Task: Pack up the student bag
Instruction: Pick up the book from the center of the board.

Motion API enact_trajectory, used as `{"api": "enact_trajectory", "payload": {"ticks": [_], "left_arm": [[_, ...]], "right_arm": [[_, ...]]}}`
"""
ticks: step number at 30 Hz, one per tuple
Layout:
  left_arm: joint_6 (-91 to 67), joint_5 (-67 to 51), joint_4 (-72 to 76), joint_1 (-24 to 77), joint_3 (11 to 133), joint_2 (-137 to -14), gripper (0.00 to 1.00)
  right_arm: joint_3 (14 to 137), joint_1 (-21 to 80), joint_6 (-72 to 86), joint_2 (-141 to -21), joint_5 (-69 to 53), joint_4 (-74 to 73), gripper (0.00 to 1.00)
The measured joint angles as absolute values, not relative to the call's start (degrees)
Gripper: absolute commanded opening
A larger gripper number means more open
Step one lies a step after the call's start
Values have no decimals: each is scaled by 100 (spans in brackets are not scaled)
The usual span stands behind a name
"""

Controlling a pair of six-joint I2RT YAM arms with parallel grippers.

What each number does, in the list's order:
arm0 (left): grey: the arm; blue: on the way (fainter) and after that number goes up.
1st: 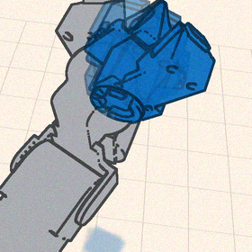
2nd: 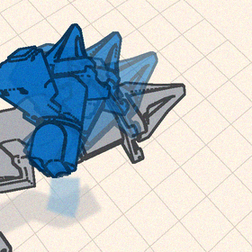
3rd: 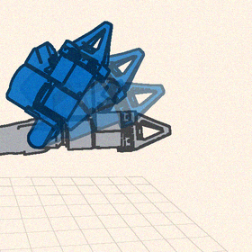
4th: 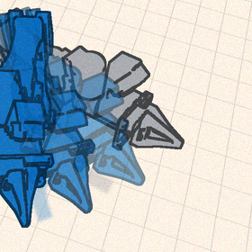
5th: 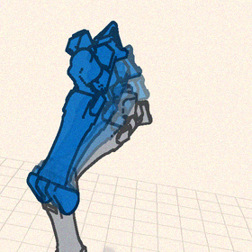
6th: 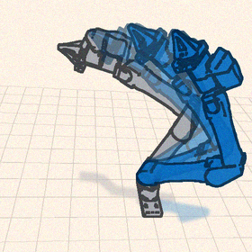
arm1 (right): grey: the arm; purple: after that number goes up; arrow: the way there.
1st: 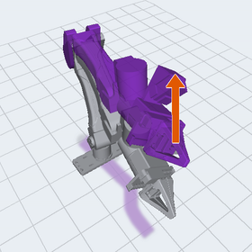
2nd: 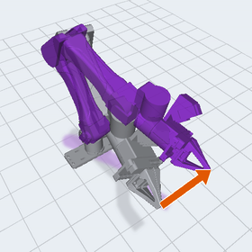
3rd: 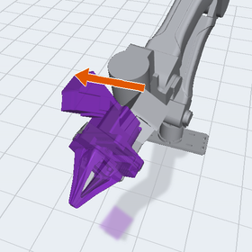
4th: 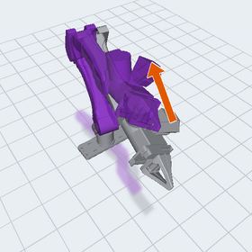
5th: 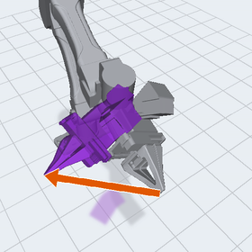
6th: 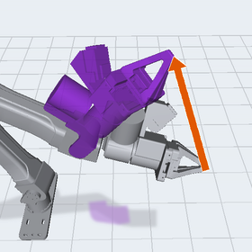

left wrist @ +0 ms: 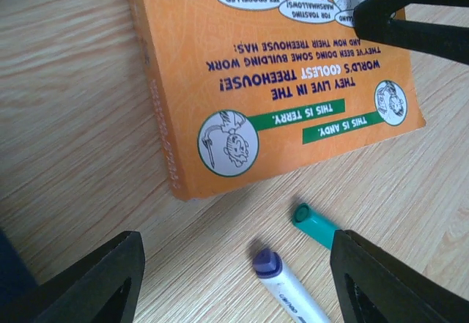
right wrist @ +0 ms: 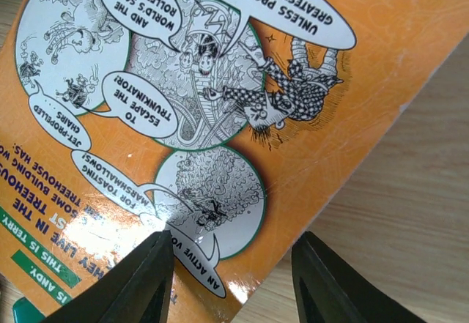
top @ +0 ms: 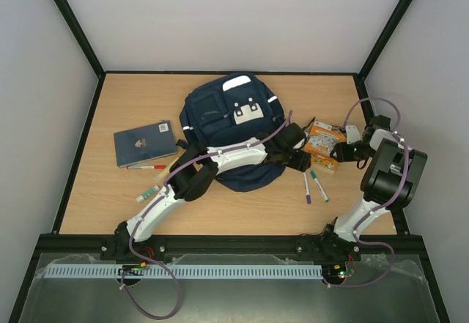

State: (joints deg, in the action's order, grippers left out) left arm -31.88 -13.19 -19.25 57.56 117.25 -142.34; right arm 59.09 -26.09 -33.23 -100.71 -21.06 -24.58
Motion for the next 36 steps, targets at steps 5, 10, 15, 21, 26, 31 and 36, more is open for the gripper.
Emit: {"api": "enact_trajectory", "payload": {"ticks": [5,10,15,21,26,31,36], "left_arm": [[-3218,-1007,-1925,5754,11620,-14103,73],[-3391,-941,-1841,5743,11622,-14103,73],[-3498,-961,-1734,5695,11749,-14167,69],[-3533,-1072,-1710,5655,11797,-14197,65],[-3544,-1057,-1601,5695,11598,-14114,63],[-3649,-888,-1540,5798,10873,-13640,63],[-3693,-600,-1712,5924,10285,-13168,68]], "right_arm": [[5854,-2451,-3437,-10022,-2029,-2335,41],[5645,-2418,-3603,-9865,-2023,-2128,41],[5507,-2233,-3848,-9723,-1970,-2051,40],[5382,-1837,-4049,-9579,-1907,-2069,40],[5415,-1817,-4049,-9579,-1935,-2150,40],[5426,-1726,-4056,-9564,-2110,-2598,49],[5487,-1737,-3767,-9478,-2082,-3240,55]]}}
